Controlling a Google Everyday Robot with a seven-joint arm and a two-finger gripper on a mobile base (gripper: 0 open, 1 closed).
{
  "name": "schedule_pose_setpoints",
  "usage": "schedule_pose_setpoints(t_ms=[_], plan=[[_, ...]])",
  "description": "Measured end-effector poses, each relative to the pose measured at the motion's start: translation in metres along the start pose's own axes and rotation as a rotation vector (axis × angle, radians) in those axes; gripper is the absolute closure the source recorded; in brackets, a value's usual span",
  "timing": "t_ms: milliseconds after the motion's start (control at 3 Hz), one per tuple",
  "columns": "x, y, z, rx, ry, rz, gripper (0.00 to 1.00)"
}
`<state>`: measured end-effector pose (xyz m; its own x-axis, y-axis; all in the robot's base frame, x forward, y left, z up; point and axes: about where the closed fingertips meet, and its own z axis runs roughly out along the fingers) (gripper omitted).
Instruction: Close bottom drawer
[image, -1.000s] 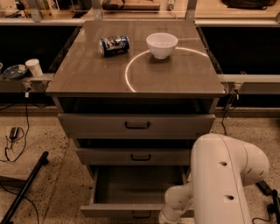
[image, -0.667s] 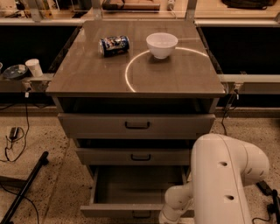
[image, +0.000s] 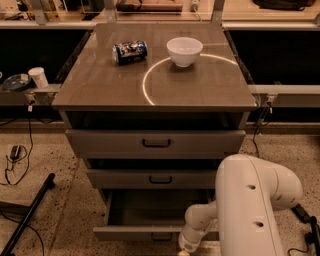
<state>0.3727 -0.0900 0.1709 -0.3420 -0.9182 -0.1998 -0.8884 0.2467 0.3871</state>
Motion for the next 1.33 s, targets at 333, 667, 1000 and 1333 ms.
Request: schedule_pose_setpoints(t_ms=[333, 667, 1000, 1333], plan=[[-0.006, -0.016, 0.000, 0.000, 0.001, -0.009, 0.00], [-0.012, -0.030, -0.004, 0.017, 0.011, -0.019, 0.00], [-0.017, -0.045, -0.007, 0.046, 0.024, -0.013, 0.00], [-0.020, -0.053, -0.007, 0.059, 0.031, -0.005, 0.00]])
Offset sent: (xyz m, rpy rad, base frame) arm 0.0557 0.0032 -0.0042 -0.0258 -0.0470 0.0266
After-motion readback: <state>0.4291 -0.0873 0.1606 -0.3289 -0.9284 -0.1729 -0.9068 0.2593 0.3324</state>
